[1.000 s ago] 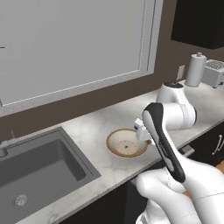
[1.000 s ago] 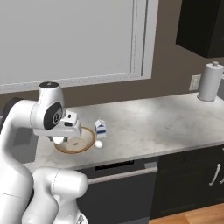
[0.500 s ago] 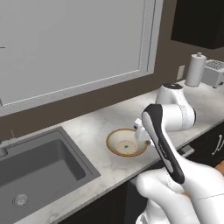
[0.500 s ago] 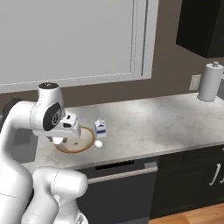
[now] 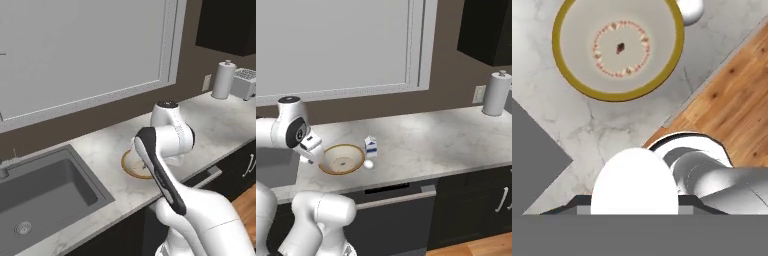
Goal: Gather the eggs and milk located in the vicinity of the sink area and place them right next to the bowl.
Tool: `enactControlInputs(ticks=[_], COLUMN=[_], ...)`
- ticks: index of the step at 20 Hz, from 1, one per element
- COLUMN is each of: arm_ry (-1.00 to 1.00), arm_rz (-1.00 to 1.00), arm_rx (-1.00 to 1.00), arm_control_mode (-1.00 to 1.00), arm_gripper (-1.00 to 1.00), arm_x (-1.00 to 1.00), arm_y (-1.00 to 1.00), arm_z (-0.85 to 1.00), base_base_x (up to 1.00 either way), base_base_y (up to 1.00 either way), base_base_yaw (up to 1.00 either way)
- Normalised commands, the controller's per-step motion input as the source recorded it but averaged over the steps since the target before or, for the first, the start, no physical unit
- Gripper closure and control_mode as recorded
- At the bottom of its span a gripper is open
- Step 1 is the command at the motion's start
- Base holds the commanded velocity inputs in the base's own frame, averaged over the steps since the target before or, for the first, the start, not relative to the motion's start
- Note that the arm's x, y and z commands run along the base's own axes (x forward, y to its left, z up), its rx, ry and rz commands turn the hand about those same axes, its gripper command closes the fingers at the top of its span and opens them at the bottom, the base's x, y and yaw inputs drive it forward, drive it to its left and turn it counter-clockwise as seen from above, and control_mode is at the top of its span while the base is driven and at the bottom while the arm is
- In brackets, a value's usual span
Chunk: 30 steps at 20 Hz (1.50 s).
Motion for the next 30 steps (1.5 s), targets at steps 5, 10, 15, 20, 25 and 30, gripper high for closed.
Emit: enactControlInputs(ticks=[5, 10, 15, 20, 25, 30], arm_ry=[-0.02, 0.00, 0.00, 0.00, -0.06, -0.08], arm_rz=[-0.47, -0.22, 0.00, 0.00, -0.02, -0.13], arm_rx=[-0.03, -0.08, -0.06, -0.07, -0.02, -0.04], arm_control_mode=[-1.00, -1.00, -1.00, -1.00, -1.00, -1.00], arm_gripper=[1.00, 1.00, 1.00, 1.00, 1.00, 1.00], arm_x=[0.31, 0.53, 0.40, 0.17, -0.01, -0.01], arm_y=[0.84, 0.43, 0.01, 0.05, 0.50, 0.28], arm_z=[-0.07, -0.43, -0.56, -0.58, -0.07, -0.03], base_base_x=[0.00, 0.00, 0.00, 0.00, 0.00, 0.00], base_base_y=[0.00, 0.00, 0.00, 0.00, 0.00, 0.00], base_base_yaw=[0.00, 0.00, 0.00, 0.00, 0.00, 0.00])
